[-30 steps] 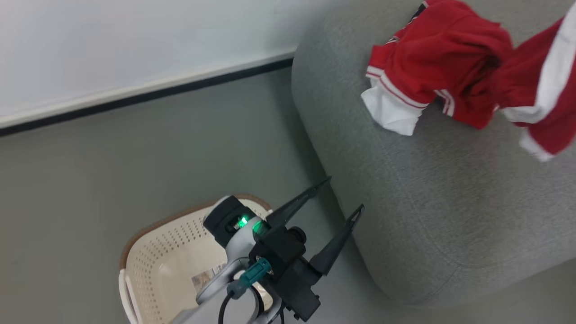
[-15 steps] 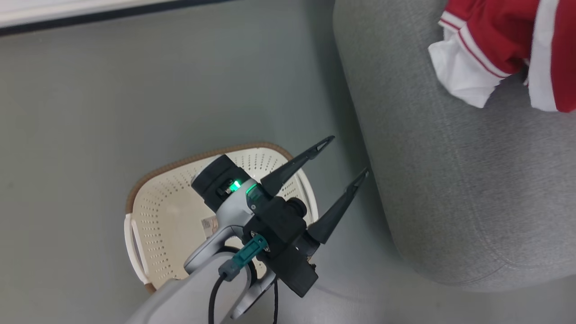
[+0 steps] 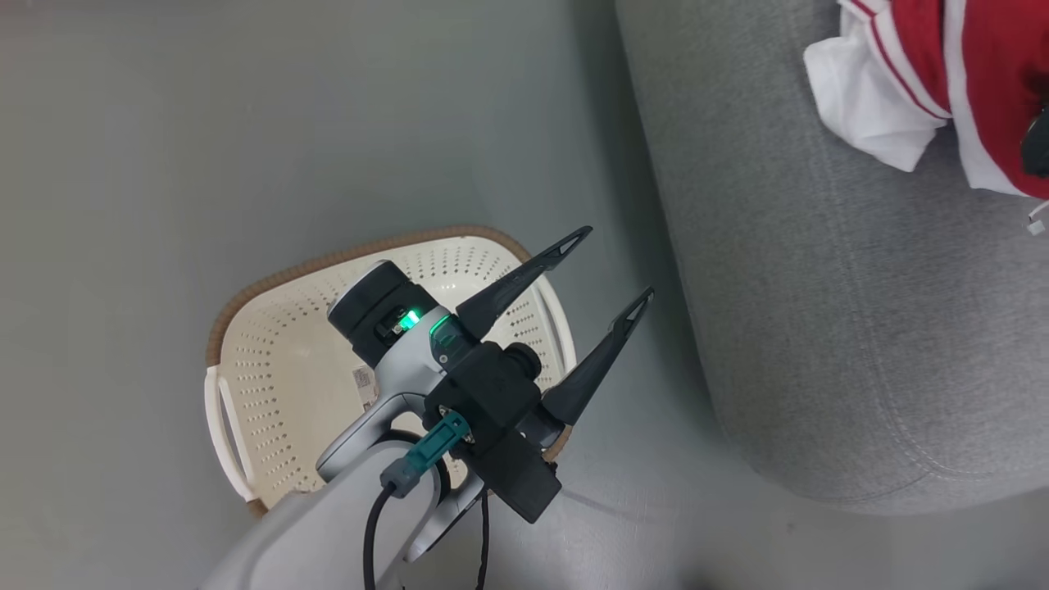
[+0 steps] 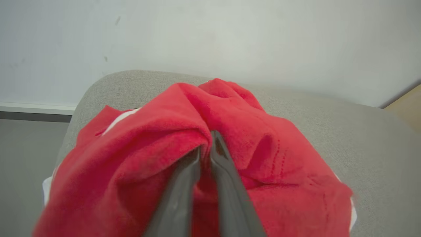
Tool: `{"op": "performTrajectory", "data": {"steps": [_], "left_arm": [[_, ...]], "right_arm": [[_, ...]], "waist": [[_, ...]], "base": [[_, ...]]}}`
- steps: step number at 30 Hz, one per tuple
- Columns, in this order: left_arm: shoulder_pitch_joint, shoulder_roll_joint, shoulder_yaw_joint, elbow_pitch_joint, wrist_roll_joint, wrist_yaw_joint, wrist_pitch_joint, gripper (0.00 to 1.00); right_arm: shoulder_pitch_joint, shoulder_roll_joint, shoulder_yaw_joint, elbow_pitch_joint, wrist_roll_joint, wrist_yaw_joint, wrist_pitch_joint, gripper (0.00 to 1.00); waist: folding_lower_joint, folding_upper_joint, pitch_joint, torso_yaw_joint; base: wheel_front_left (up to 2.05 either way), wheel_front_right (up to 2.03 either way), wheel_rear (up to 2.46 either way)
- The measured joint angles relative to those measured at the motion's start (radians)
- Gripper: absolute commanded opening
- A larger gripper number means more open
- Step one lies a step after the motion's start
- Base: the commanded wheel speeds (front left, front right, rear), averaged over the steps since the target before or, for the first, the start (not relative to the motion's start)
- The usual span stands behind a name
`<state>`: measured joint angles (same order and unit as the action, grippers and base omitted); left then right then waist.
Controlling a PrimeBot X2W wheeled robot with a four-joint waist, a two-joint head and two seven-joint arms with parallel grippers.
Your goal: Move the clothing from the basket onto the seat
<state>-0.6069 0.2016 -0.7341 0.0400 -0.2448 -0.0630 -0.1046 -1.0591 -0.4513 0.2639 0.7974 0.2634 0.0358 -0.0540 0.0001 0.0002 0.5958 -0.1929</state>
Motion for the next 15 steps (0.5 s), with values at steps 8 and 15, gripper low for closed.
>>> {"op": "performTrajectory", "data": {"steps": [8,15], "left_arm": [[0.006,0.002,0.007,0.036,-0.009,-0.007,-0.022,1.0],[0.033,-0.005,0.023,0.085,-0.043,-0.005,-0.047,1.0]], "right_arm": [[0.002,0.001,0.012,0.039,-0.002,0.02,-0.088,1.0],[0.029,0.034,0.049,0.051,-0.017,0.041,-0.146,1.0]], "waist": [[-0.0002,-0.0001,-0.049,-0.025],[-0.0002,-0.0002,-0.117,-0.044]], "base": [[0.0,0.0,0.0],[0.0,0.0,0.0]]}}
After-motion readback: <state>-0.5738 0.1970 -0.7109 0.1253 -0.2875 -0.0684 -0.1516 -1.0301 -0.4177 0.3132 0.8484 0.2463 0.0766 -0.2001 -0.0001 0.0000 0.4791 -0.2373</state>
